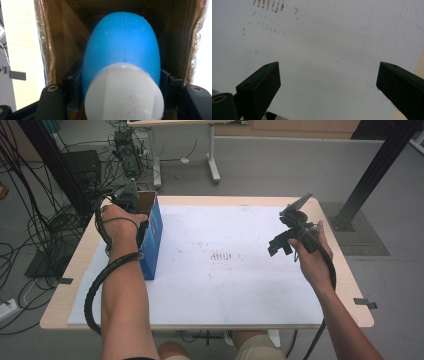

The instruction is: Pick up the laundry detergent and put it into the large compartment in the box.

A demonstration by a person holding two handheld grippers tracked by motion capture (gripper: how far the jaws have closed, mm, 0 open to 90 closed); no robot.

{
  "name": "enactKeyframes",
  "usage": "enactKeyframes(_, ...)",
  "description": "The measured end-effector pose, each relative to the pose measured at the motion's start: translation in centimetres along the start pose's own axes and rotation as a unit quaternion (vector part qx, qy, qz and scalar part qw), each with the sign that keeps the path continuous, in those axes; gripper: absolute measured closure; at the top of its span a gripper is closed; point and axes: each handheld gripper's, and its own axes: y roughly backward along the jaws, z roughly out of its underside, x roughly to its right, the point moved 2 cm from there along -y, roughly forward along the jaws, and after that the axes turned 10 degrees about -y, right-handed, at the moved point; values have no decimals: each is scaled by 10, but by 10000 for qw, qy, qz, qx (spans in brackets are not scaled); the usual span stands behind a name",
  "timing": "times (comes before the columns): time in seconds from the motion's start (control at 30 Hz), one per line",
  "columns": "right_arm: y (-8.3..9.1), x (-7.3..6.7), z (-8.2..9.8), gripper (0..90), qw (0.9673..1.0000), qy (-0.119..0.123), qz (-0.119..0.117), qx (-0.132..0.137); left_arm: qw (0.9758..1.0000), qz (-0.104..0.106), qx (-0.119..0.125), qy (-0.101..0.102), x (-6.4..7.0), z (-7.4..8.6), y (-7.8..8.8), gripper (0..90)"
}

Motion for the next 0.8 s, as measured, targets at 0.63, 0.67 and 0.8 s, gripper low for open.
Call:
enactKeyframes(0.63,1,-3,1,55,10000,48,11,21,9999,-32,-10,-119,-1,4,19,296)
enactKeyframes(0.67,2,-3,1,55,10000,52,11,39,9999,-33,8,-145,-1,5,23,295)
enactKeyframes(0.8,3,-6,1,55,10000,77,-4,55,9995,-66,-22,-292,2,7,39,274)
